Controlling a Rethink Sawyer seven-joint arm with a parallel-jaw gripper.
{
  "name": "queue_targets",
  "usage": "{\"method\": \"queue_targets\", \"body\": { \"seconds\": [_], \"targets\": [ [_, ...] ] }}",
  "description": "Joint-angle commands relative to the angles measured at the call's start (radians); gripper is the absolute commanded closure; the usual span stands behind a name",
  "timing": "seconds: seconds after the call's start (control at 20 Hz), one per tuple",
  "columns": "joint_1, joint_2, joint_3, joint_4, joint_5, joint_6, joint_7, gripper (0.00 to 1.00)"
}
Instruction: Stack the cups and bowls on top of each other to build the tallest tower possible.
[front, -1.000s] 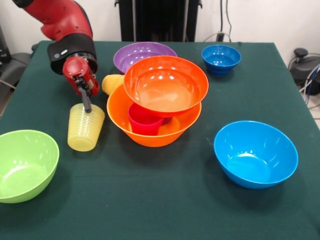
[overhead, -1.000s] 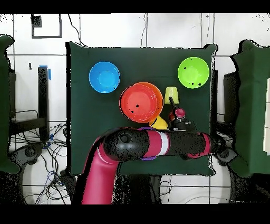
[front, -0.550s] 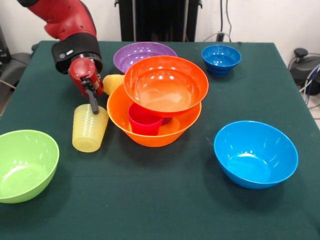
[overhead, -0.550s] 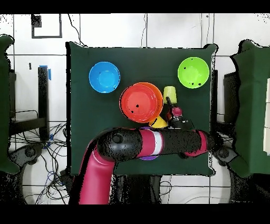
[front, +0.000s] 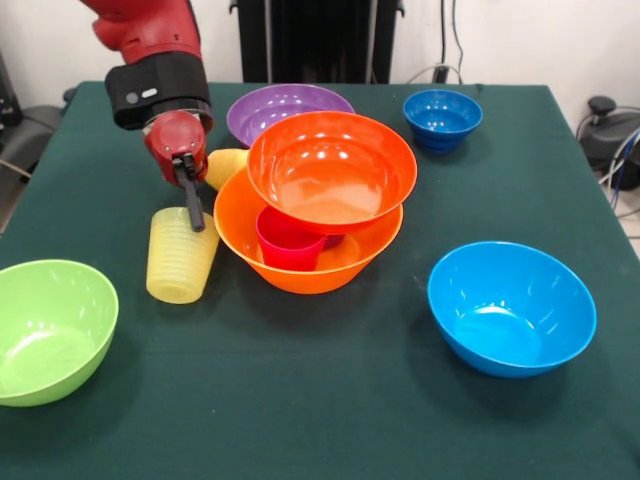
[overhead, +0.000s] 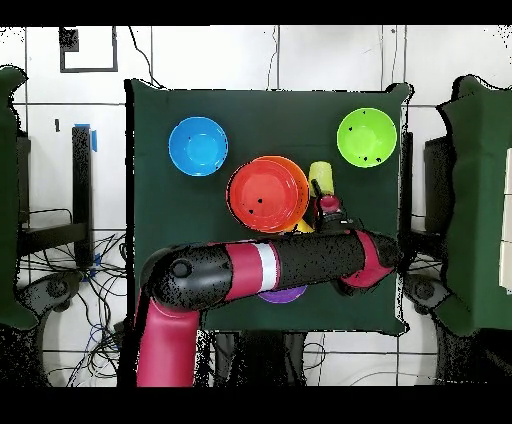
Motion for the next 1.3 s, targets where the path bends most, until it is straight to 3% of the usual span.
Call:
{"method": "queue_targets", "body": {
  "seconds": [0.05,0.35,0.65,1.3],
  "targets": [
    [-0.033,0.067,0.117,-0.100,-0.077,0.064,0.033,1.00],
    [-0.075,0.076,0.121,-0.127,-0.061,0.009,-0.016,1.00],
    [-0.083,0.088,0.092,-0.154,-0.087,0.029,-0.018,1.00],
    [-0.013,0.105,0.024,-0.186,-0.326,0.260,0.241,1.00]
  ]
}}
